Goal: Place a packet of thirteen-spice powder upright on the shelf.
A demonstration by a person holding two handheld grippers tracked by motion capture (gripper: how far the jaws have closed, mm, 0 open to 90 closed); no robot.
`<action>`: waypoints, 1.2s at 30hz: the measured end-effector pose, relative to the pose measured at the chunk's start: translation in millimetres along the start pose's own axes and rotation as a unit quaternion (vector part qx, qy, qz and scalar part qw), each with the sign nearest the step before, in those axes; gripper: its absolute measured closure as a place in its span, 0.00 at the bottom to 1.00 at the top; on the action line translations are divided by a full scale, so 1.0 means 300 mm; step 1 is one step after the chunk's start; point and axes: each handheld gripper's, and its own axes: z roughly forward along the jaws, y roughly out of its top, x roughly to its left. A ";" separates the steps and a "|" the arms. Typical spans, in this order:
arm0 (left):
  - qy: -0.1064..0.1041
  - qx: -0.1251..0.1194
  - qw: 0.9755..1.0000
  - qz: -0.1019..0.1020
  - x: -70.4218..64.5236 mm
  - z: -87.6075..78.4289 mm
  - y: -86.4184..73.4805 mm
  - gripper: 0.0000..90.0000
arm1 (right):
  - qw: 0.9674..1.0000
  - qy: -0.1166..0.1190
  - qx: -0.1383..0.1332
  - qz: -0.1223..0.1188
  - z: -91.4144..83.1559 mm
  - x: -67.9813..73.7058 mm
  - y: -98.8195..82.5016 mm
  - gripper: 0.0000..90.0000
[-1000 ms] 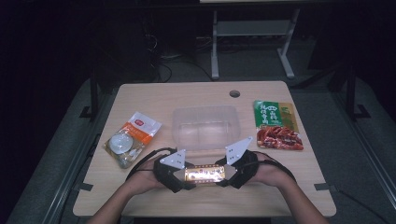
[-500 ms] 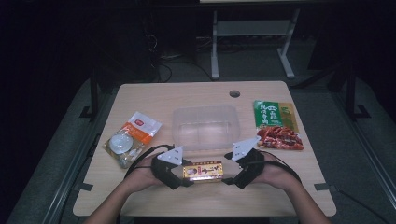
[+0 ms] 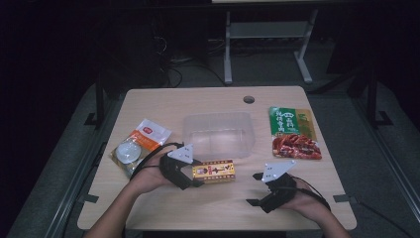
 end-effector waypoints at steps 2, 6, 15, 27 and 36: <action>0.000 -0.003 1.000 -0.003 0.015 -0.011 0.008 0.35 | 1.000 -0.009 -0.005 0.007 0.000 0.007 -0.018 0.17; 0.001 -0.005 1.000 -0.005 0.041 -0.029 0.029 0.35 | 1.000 -0.005 -0.009 0.018 -0.003 0.018 -0.049 0.17; 0.007 -0.011 1.000 -0.007 0.104 -0.048 0.076 0.35 | 1.000 -0.013 -0.006 0.020 0.000 0.008 -0.056 0.17; 0.019 -0.010 1.000 -0.012 0.190 -0.058 0.143 0.35 | 1.000 -0.016 -0.006 0.023 0.002 -0.001 -0.055 0.17; 0.027 -0.007 0.999 -0.019 0.258 -0.036 0.175 0.35 | 1.000 -0.017 -0.008 0.022 -0.001 0.000 -0.054 0.17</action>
